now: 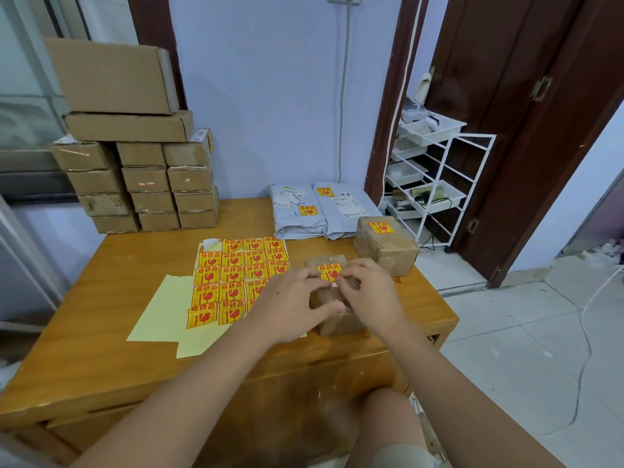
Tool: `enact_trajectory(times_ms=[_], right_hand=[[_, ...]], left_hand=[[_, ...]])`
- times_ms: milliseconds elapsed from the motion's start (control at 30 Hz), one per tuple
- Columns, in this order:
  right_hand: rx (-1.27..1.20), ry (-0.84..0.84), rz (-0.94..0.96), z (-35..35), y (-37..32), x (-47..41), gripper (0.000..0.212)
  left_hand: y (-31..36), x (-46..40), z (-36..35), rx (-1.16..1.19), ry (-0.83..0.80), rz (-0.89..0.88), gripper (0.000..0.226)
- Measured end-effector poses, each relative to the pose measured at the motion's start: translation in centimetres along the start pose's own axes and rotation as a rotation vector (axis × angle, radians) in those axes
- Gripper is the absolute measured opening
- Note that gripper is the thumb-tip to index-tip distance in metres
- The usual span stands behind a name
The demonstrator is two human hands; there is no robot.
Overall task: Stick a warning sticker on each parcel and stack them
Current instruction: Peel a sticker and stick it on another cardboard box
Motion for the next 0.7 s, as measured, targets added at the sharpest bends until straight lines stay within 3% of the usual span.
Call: enact_trajectory(times_ms=[133,367,533,700], right_hand=[[0.138,-0.034,0.009,0.1,-1.4,0.3,0.032],[0.46,-0.168,-0.131,-0.6,-4.1,1.9,0.075],[0.452,-0.191,-0.125,-1.0,-5.1,1.8,0.072],[0.428,-0.147,-0.147,0.3,-5.3,-1.2,0.066]], left_hand=[[-0.1,0.6,-0.3,-0.065,-0.087,0.022,0.081],[-2.0,2.0,0.4,0.023,-0.037,0.048,0.095],[-3.8,3.7,0.6,-0.044,-0.125,0.092,0.099],[-5.0,4.5,1.4,-0.032,-0.101,0.109,0.086]])
Point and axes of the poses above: each hand's wrist, its own x-axis away from the middle knuckle, its own z-axis out of the back of the hand, y = z × x, the point moved 6 cm from there along -x, towards the middle knuckle, and after that the axes turned 12 degrees about -y, right-handed, at the moved point
